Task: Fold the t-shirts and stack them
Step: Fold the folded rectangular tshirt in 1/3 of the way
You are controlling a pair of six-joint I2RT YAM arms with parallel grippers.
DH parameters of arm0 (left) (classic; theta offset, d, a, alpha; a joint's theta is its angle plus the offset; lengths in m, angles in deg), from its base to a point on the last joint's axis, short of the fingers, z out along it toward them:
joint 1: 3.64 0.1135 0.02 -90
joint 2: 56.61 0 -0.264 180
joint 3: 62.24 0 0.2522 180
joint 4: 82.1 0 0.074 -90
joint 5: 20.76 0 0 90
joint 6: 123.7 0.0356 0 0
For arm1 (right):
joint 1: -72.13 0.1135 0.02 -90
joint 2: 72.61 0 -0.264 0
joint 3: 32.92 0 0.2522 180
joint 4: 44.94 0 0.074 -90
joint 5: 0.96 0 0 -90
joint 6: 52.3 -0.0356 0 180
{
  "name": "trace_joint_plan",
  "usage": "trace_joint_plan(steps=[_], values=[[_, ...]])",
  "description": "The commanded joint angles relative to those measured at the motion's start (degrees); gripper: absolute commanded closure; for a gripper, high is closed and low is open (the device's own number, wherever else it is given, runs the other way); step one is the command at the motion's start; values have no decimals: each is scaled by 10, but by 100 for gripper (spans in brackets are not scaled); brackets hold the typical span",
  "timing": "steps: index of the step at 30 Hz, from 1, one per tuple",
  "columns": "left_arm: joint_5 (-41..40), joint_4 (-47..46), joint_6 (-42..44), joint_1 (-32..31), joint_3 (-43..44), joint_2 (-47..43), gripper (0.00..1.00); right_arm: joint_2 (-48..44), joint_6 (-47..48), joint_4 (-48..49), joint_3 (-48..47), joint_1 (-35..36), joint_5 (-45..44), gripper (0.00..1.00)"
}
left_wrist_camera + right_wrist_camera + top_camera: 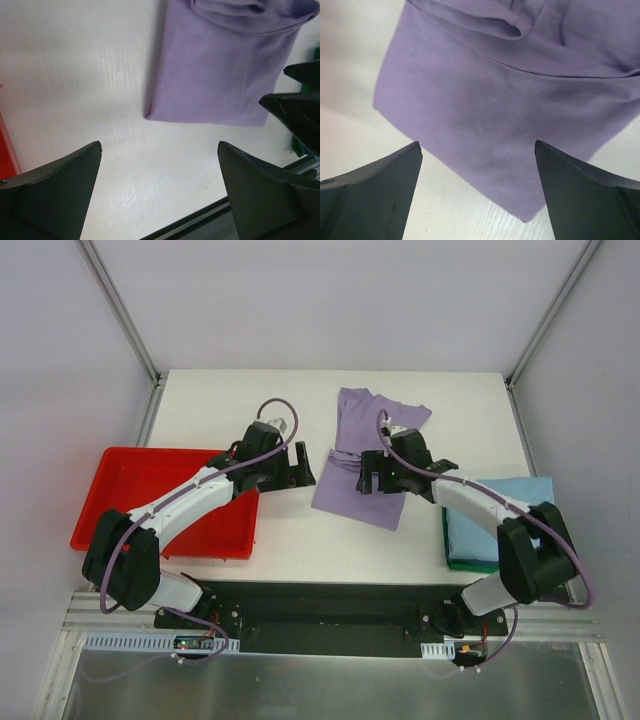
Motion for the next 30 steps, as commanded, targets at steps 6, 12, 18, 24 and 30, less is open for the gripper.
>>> trace_joint_plan(steps=[6, 12, 18, 24, 30], values=[[8, -46, -38, 0, -96, -40, 1, 197, -22, 15, -148, -11, -89, 4], [25, -55, -35, 0, -81, -3, 1, 283, -13, -5, -278, -48, -89, 4], [36, -63, -36, -2, -71, 19, 1, 278, -1, -59, -304, -54, -101, 4], [46, -74, -43, -11, -50, 61, 1, 99, 116, 16, -132, -44, -136, 4], [41, -77, -60, -15, -19, 128, 17, -49, 294, -7, 15, -2, 0, 4]])
